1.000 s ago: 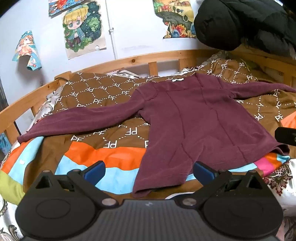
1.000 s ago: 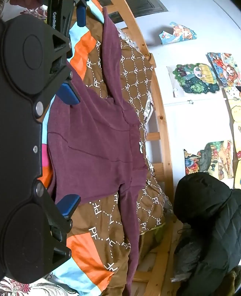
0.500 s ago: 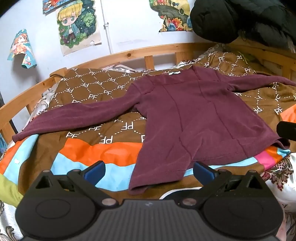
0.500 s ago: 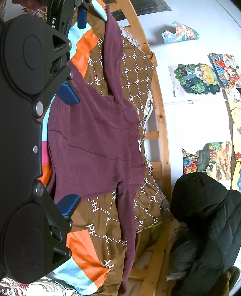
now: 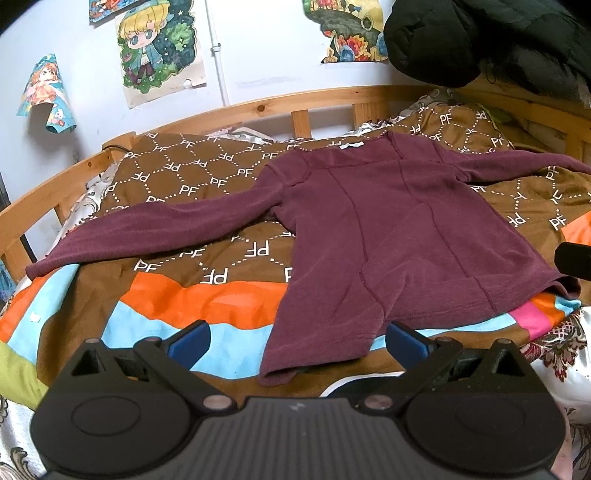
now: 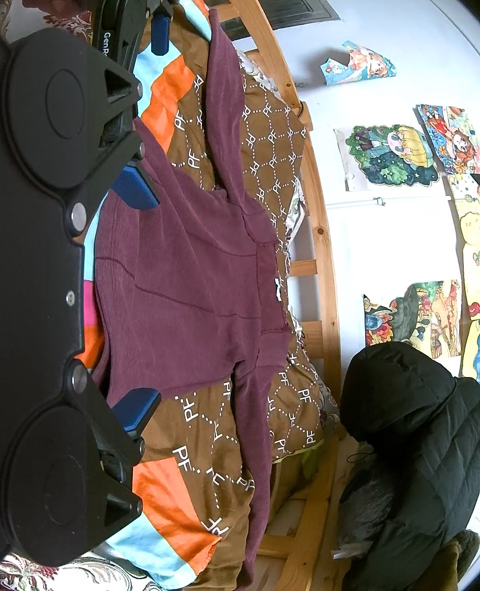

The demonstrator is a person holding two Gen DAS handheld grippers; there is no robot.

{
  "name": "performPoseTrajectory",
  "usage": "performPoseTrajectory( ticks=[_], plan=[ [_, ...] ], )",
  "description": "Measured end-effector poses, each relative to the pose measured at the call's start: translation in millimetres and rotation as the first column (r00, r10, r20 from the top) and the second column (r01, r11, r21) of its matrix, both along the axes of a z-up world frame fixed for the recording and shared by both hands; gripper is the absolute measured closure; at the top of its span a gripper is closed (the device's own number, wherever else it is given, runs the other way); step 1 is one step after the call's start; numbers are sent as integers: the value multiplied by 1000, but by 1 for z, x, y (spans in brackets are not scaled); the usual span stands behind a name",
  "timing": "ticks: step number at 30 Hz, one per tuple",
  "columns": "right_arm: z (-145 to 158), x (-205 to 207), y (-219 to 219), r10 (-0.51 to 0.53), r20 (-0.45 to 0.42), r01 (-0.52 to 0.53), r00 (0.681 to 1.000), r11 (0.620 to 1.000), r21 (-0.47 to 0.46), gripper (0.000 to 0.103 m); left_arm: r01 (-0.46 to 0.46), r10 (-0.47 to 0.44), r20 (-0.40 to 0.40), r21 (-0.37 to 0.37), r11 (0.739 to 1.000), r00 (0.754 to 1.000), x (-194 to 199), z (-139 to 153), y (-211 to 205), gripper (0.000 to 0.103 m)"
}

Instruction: Fold small clothes

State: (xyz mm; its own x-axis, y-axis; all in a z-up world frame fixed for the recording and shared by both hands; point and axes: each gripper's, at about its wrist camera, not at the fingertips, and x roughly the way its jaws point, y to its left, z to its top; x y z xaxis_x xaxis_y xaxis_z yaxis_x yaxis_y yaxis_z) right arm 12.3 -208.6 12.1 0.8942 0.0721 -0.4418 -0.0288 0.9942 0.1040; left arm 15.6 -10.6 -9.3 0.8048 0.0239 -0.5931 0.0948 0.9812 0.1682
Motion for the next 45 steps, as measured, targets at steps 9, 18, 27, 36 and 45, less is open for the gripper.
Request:
performPoseTrajectory(
  ticks=[9, 18, 27, 36, 45],
  plan=[
    [0, 0, 0, 0, 1, 0, 1000, 1000, -1, 0, -4, 4, 3, -11, 1000, 1000, -2, 0, 1, 0],
    [-1, 0, 0, 0, 2, 0, 1000, 1000, 2, 1, -6, 6, 4, -12, 1000, 1000, -2, 2, 2, 0],
    [-1, 0, 0, -1, 2, 1, 1000, 1000, 2, 0, -8, 9, 5, -11, 1000, 1000, -3, 2, 3, 0],
    [-1, 0, 1, -1, 2, 1, 1000, 1000, 2, 0, -8, 8, 5, -11, 1000, 1000, -3, 2, 3, 0],
    [-2, 0, 1, 0, -1, 0, 1000, 1000, 7, 1, -14, 14, -4, -12, 1000, 1000, -3, 1, 4, 0]
  ],
)
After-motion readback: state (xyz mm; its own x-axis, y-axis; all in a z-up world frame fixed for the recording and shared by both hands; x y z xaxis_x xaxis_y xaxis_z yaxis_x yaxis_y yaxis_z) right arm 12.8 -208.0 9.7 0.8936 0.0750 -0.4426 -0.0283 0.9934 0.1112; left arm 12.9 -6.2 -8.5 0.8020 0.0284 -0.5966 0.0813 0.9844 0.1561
